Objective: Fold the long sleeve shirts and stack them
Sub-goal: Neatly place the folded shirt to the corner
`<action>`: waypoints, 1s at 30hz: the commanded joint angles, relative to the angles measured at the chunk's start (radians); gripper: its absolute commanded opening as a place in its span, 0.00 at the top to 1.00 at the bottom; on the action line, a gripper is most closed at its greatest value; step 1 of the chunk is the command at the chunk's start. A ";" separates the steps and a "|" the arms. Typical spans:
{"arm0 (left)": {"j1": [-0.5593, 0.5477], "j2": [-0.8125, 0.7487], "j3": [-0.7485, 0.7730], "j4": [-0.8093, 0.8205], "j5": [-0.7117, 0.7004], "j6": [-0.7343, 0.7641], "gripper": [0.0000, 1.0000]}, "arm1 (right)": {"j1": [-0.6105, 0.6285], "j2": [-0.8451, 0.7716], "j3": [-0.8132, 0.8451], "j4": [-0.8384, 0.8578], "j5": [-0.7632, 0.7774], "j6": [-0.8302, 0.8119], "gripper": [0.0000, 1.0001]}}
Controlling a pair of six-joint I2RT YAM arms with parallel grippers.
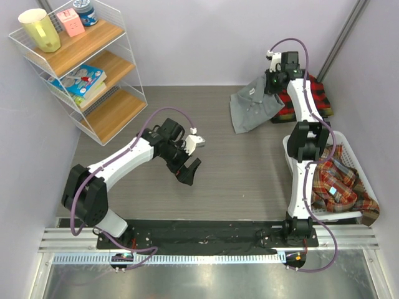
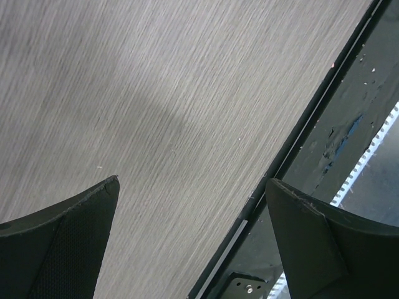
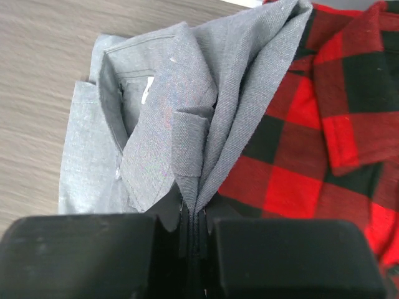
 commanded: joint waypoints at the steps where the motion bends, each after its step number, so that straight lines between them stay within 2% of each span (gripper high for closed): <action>1: 0.005 -0.022 -0.014 0.020 -0.022 -0.029 0.00 | 0.015 -0.114 0.027 -0.045 0.041 -0.113 0.99; 9: 0.005 -0.025 -0.026 0.026 -0.039 -0.022 0.00 | 0.016 -0.237 0.011 -0.032 0.067 -0.123 0.99; 29: 0.005 -0.058 -0.077 0.031 -0.100 -0.003 0.00 | 0.016 -0.291 0.103 0.009 0.102 -0.144 0.99; 30: 0.005 -0.058 -0.078 0.032 -0.098 -0.002 0.00 | -0.014 -0.290 0.106 0.015 0.104 -0.143 0.99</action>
